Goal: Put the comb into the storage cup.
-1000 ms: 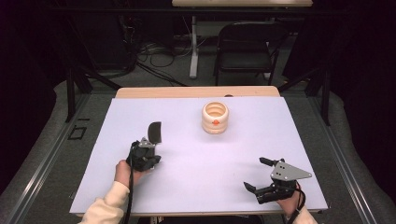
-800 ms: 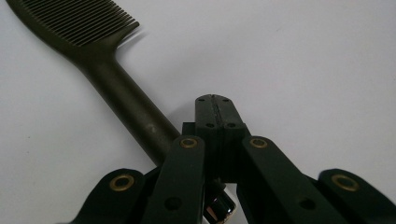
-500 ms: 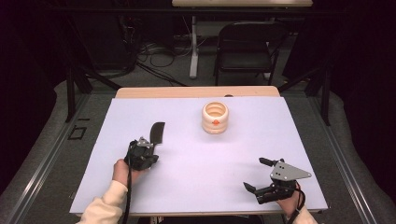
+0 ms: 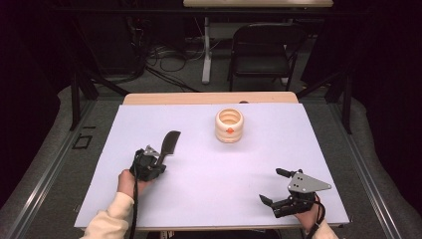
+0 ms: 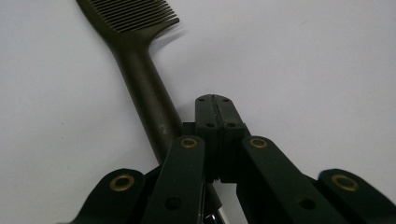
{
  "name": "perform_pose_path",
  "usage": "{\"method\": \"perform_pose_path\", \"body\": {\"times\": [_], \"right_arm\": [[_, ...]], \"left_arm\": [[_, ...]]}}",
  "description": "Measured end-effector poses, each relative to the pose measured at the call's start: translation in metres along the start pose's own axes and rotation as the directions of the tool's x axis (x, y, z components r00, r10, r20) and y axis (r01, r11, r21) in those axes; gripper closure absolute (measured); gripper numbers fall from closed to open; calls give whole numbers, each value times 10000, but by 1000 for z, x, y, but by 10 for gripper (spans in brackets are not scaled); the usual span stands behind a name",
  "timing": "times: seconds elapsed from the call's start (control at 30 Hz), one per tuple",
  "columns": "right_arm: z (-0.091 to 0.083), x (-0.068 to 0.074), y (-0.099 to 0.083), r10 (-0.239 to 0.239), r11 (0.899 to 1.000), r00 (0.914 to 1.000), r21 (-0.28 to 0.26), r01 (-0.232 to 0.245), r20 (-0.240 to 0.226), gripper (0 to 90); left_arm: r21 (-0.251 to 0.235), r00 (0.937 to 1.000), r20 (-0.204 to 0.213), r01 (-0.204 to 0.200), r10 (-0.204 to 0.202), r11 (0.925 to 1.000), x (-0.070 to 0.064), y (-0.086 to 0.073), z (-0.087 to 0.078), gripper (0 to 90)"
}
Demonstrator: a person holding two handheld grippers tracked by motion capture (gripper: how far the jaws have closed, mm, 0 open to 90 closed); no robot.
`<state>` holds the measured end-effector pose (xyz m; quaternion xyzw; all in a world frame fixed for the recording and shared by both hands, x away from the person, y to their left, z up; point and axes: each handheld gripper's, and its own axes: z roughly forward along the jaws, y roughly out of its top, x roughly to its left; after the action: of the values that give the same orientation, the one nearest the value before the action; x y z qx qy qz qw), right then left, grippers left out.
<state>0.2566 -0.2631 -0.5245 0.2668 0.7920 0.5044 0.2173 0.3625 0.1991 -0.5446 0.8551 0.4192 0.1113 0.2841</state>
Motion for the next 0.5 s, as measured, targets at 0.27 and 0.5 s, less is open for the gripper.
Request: {"method": "perform_pose_path", "body": {"times": [0.27, 0.5], "right_arm": [[0, 0, 0, 20, 10000, 10000, 34, -20, -2, 0], [1, 0, 0, 47, 10000, 10000, 58, -47, -10, 0]], "left_arm": [[-25, 9997, -185, 149, -149, 9999, 7, -2, 0, 900], [4, 9994, -321, 99, -99, 10000, 8, -1, 0, 900]]}}
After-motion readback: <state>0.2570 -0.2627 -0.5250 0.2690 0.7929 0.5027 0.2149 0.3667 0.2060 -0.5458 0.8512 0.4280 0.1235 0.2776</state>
